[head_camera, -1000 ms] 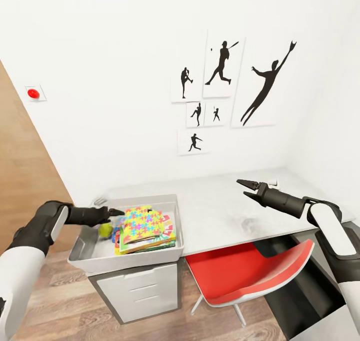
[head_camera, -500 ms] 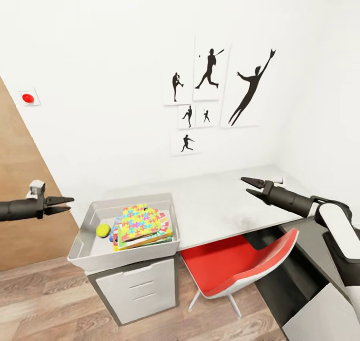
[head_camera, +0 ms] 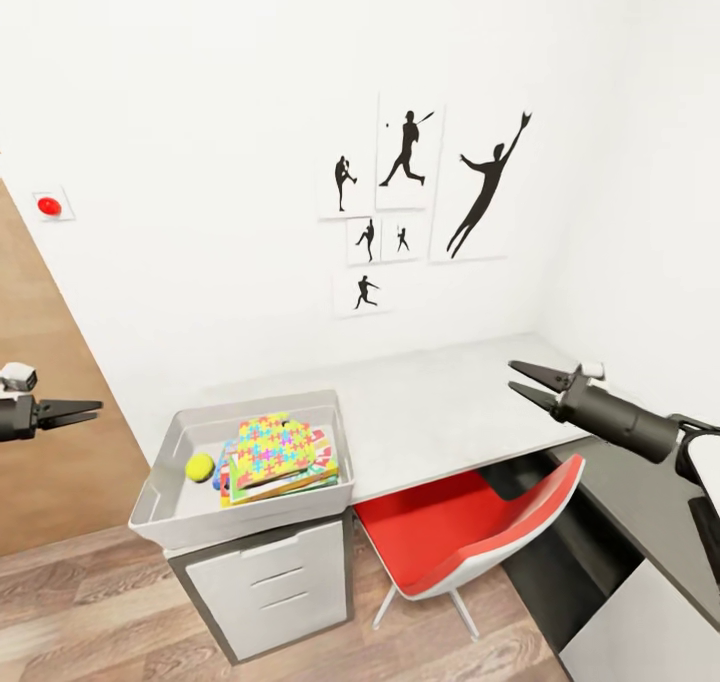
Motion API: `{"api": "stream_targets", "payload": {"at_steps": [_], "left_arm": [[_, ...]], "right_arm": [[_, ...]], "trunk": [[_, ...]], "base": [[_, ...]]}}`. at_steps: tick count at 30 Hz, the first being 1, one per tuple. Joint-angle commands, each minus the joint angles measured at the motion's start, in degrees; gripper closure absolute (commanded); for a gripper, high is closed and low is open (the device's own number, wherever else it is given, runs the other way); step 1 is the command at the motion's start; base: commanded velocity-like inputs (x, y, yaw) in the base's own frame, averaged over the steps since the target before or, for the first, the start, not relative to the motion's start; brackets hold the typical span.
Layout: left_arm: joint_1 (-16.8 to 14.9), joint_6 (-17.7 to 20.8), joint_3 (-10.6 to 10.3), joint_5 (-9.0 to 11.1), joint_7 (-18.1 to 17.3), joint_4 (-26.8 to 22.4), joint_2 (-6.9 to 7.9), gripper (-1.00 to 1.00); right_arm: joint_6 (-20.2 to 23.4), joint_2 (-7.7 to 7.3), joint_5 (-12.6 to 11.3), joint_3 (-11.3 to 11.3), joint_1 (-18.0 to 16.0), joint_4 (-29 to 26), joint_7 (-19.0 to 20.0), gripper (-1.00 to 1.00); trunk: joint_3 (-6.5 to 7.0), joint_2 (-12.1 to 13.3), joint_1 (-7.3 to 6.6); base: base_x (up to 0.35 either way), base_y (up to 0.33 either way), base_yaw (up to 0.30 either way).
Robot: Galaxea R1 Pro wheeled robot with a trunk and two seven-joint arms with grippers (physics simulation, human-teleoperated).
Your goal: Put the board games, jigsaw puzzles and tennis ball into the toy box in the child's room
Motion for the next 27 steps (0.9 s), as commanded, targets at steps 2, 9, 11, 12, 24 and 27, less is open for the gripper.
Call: {"api": "stream_targets", "payload": {"at_steps": [2, 9, 11, 12, 24, 27], "left_arm": [[-0.03, -0.01, -0.04, -0.05, -0.22, 0.44, 0.15, -1.00], [0.02, -4.03, 0.02, -0.32, -0.22, 5.06, 0.78, -1.00], [0.02, -5.74, 0.01, -0.33, -0.22, 6.45, 1.18, -1.00], [0.02, -6.59, 0.00, -0.32, -0.22, 7.09, 1.39, -1.00], [0.17, -13.94, -0.21, -0.51, -0.22, 13.81, 2.24, -1.00], [0.19, -16.81, -0.40, -0.69, -0.22, 16.51, 2.28, -1.00]], "right_arm": [[0.20, -0.01, 0.65, -1.28, 1.76, -0.11, 2.26, -1.00], [0.20, -0.02, 1.07, -7.40, 10.54, -0.20, 7.59, -1.00], [0.20, -0.02, 1.18, -9.33, 12.85, -0.17, 9.12, -1.00], [0.20, -0.02, 1.23, -10.23, 13.98, -0.15, 9.92, -1.00], [-0.54, 0.23, 4.73, -14.80, 24.42, 0.08, 15.24, -1.00], [-2.95, 0.25, 9.17, -15.03, 25.52, 0.13, 15.68, -1.00]], "trunk": [[0.07, -0.11, 0.04], [0.70, -0.11, 0.04], [0.89, -0.11, 0.04], [0.98, -0.11, 0.04], [2.04, -0.11, 0.04], [2.30, -0.11, 0.04]], "base": [[-0.002, 0.001, -0.021], [-0.001, 0.000, -0.085], [0.000, 0.000, -0.133], [0.000, 0.000, -0.140], [0.000, 0.000, -0.162], [0.000, 0.000, -0.174]]}}
